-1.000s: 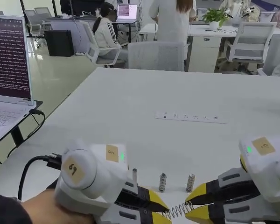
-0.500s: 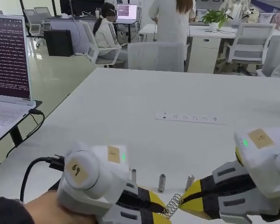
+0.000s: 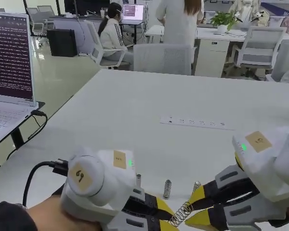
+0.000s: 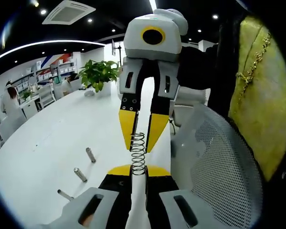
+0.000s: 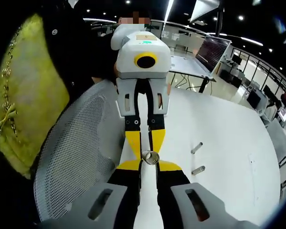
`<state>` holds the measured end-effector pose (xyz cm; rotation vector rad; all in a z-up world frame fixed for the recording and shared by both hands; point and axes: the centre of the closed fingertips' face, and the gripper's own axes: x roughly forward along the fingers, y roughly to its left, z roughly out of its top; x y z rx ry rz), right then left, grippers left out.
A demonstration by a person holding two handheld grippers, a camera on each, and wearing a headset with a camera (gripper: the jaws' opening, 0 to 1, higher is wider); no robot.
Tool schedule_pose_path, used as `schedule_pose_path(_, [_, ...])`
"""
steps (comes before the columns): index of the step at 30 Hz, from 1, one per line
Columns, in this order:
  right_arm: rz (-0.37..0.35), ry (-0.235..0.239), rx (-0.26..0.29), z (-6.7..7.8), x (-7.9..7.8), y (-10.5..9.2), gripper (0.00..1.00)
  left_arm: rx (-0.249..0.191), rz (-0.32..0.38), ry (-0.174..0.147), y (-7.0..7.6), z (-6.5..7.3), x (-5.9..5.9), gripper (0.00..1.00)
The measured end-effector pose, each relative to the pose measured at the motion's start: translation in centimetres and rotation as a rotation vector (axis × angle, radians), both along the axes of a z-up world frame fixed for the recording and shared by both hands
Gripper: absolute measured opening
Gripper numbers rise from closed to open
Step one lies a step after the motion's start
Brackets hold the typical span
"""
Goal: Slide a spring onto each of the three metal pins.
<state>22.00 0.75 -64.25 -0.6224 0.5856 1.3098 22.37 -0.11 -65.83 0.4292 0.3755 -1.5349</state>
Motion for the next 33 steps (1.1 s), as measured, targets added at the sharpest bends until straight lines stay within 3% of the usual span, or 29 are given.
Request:
schedule_pose_path(4, [0.002, 0.025, -0.014, 0.0, 0.1, 0.2, 0.15, -0.006, -0.009, -0.003, -0.1, 0.2, -0.2, 0.02])
schedule_pose_path(10, [0.029, 0.032, -0.021, 0.5, 0.1, 0.8, 0.14, -0.007, -0.013, -0.011, -0.1, 0.3, -0.2, 0.01])
schedule_pose_path(22, [0.1, 0.07, -0.108, -0.4, -0.5, 1.2, 0.11, -0.006, -0.022, -0.025, -0.1, 0.4, -0.3, 0.01])
schedule_pose_path(33, [0.118, 0.064, -0.144, -0.5, -0.4, 1.3, 0.09, -0.014, -0.013, -0.022, 0.0, 0.5, -0.3, 0.01])
